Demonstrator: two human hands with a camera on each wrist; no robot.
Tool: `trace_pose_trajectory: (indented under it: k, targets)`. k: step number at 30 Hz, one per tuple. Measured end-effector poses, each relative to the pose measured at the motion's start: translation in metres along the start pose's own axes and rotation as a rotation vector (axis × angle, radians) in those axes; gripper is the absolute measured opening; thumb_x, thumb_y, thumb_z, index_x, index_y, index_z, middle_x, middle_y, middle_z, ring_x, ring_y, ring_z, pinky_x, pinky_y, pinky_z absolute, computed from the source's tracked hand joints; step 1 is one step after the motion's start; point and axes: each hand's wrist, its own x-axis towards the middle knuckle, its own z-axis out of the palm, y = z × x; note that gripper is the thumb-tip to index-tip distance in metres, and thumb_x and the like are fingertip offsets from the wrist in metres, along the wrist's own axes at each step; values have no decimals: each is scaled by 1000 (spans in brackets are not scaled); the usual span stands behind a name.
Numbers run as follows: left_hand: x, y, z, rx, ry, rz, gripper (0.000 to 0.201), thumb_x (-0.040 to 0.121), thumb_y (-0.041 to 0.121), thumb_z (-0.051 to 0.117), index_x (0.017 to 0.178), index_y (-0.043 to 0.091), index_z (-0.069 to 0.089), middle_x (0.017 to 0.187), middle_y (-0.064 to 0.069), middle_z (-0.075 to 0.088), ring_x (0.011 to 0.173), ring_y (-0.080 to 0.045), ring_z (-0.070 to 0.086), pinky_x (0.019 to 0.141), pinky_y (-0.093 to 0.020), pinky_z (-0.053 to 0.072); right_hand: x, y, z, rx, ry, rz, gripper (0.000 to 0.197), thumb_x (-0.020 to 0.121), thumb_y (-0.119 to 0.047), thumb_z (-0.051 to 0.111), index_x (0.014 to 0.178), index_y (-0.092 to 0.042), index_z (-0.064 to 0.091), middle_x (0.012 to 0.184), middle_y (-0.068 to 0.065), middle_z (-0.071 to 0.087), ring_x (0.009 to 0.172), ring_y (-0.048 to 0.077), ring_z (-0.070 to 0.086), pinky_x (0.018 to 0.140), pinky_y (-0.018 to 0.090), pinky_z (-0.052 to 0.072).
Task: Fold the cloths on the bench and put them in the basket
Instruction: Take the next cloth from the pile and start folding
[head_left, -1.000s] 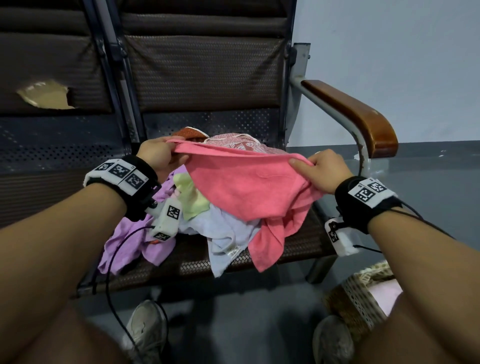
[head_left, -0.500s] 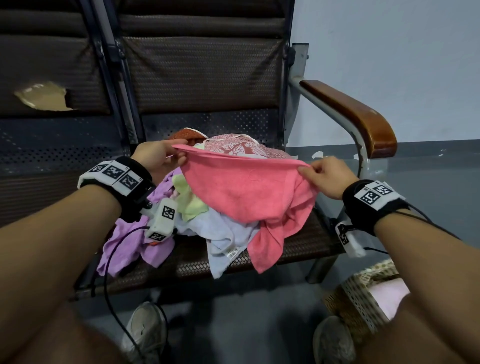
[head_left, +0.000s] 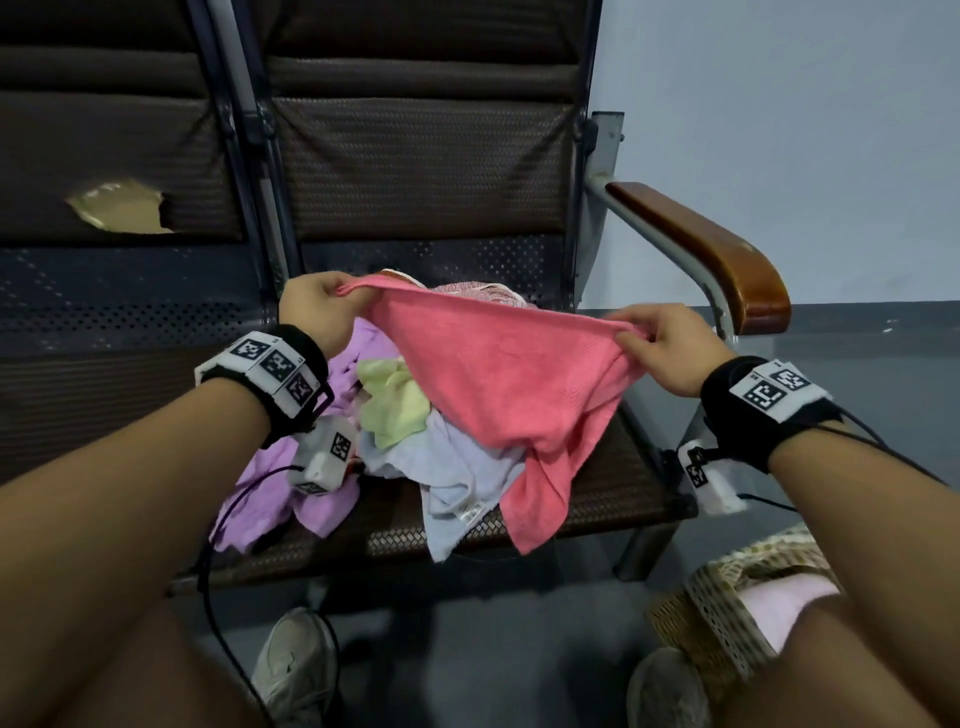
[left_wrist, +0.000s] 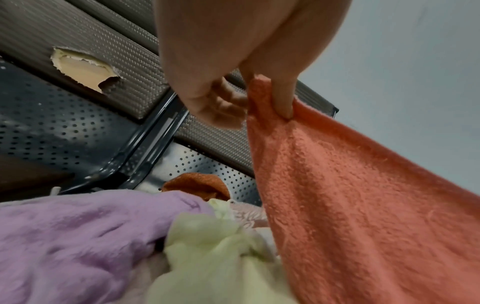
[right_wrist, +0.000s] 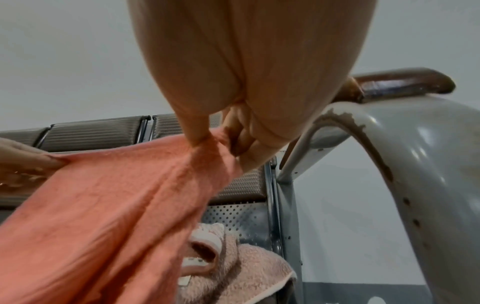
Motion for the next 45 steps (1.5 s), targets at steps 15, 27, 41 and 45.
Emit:
trace_pose_trajectory:
  k: [15,27,41,45]
  targets:
    - [23,118,-37,176,-27,288,31,74,47,80,81,26,59,79,9,63,71,-10,56,63,-27,43,26,-73,-96,68,244,16,51,92,-47,55,66,-3,49,63,2,44,60,17,42,56,31,34]
    - [34,142,-35,1,131,194,41,82,53,59,65,15,57,65,5,51,64,-12,46,67,-34,44,23,-95,-123,240,291,39,49,90,-50,67,77,-4,59,68,1,55,60,11,47,55,24,39]
    - [-67,200,54,-504,-458,-44,20,96,19,65,82,8,73,53,2,61,47,-8,56,50,-21,50,13,-161,-73,850,-2,275,53,100,-39,57,123,9,62,118,29,67,97,34,65,98,53,51]
    - [-75,203,49,-447,-573,64,21,95,6,57,91,-9,70,73,-13,71,61,-12,65,55,-20,52,3,-163,-78,828,-131,248,58,95,-40,64,123,11,62,121,34,64,102,44,63,103,55,48]
